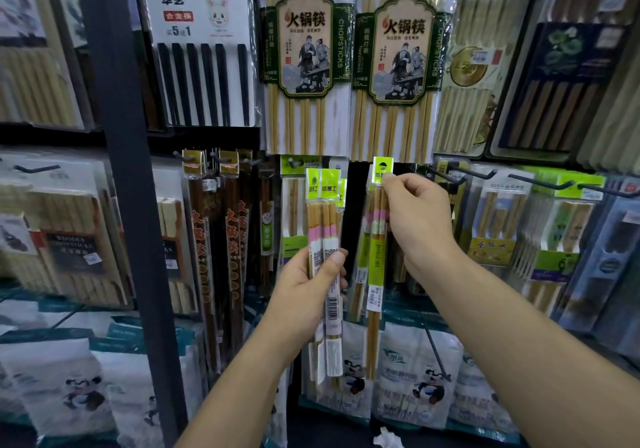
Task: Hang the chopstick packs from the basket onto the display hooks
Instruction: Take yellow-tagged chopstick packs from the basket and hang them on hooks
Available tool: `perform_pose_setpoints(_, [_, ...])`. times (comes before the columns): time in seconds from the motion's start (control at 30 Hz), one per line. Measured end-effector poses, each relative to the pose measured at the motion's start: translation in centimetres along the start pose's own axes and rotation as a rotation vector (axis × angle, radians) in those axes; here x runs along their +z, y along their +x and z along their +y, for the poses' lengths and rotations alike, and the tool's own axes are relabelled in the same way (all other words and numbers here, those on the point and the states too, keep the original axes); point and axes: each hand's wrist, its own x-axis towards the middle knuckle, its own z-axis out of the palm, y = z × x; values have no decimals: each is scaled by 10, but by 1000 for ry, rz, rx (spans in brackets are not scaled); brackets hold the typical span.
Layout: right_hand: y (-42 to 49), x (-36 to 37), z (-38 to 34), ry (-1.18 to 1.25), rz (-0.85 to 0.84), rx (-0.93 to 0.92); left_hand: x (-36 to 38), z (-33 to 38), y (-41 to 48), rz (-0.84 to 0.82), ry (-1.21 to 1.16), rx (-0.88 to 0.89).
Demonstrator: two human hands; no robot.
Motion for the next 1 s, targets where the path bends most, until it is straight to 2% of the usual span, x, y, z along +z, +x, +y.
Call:
perform_pose_setpoints(0.33, [1,1,6,-46,9,-27,-1,1,0,-5,82,1])
perform_pose_setpoints(0.53, [10,-2,22,-152,45,-20,-3,0,1,-7,119,14])
perform_pose_setpoints(0.8, [3,-6,33,-176,159,-28,-4,-2,1,-36,97,22])
perform_pose_setpoints(0.9, [-9,-5,28,-130,91,-73,-3,-2,1,-43,70,26])
perform_pose_setpoints(1.0, [-24,-1,21,-48,-67,-98,0,-1,1,-73,36,41])
